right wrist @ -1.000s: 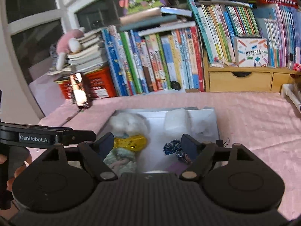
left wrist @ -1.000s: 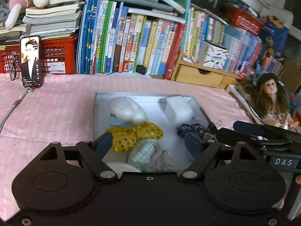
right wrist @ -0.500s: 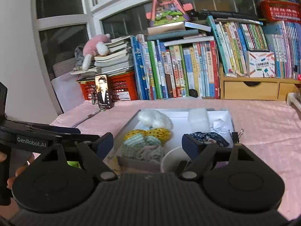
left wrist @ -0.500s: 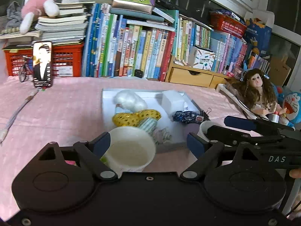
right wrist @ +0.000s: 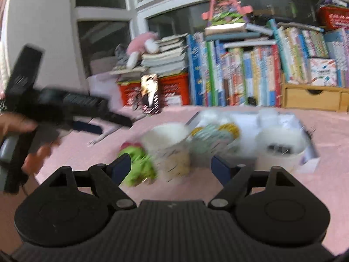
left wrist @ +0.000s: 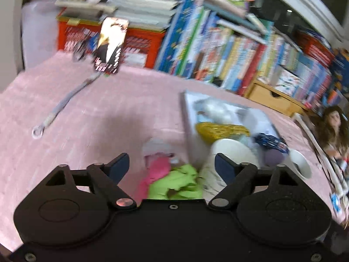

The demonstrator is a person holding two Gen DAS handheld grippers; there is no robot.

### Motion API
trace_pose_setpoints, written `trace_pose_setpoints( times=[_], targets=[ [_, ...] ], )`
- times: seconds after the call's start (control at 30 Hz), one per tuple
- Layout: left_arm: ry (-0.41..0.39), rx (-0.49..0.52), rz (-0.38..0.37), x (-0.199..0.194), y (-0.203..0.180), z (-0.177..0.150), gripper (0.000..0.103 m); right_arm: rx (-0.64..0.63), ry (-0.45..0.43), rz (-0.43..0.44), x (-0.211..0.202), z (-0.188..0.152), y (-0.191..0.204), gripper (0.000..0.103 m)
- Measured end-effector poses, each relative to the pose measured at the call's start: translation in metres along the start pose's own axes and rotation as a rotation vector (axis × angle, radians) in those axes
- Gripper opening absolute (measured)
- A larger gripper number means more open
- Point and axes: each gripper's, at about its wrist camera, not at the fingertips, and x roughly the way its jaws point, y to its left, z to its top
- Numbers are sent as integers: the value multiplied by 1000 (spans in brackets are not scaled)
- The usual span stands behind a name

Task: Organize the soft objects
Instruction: 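Move the left tool to the pink rolled towel while the right tool reaches the green scrunchie, then close the left tool on the pink towel while the right tool grasps the green scrunchie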

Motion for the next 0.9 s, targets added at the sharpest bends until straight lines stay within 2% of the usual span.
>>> trace_pose_setpoints(
  times=[0.1, 0.23, 0.47, 0.6, 0.67, 0.73, 0.8, 0.9],
  targets=[
    [44, -77, 1, 20, 18, 5, 71, -37, 31, 8, 15, -14, 19, 88],
    [71, -144, -7, 44, 32, 10, 69, -85, 32, -10, 33, -25, 42, 88],
    [102, -168, -31, 76, 30, 18, 71, -129, 44, -36, 63, -30, 64, 86],
    [132, -160, -25, 89, 26, 18, 70, -112, 66, -64, 82, -27, 69, 86],
    [148, -165, -9, 95, 28, 17, 67, -111, 79, -81, 90, -27, 72, 86],
    [172, -179, -13, 101, 32, 15, 55, -128, 95, -94, 97, -26, 75, 86],
    [206, -213, -58, 107, 37, 11, 51, -140, 105, -101, 103, -26, 77, 86],
    [212, -205, -66, 108, 38, 11, 48, -147, 121, -104, 109, -26, 79, 86]
  ],
)
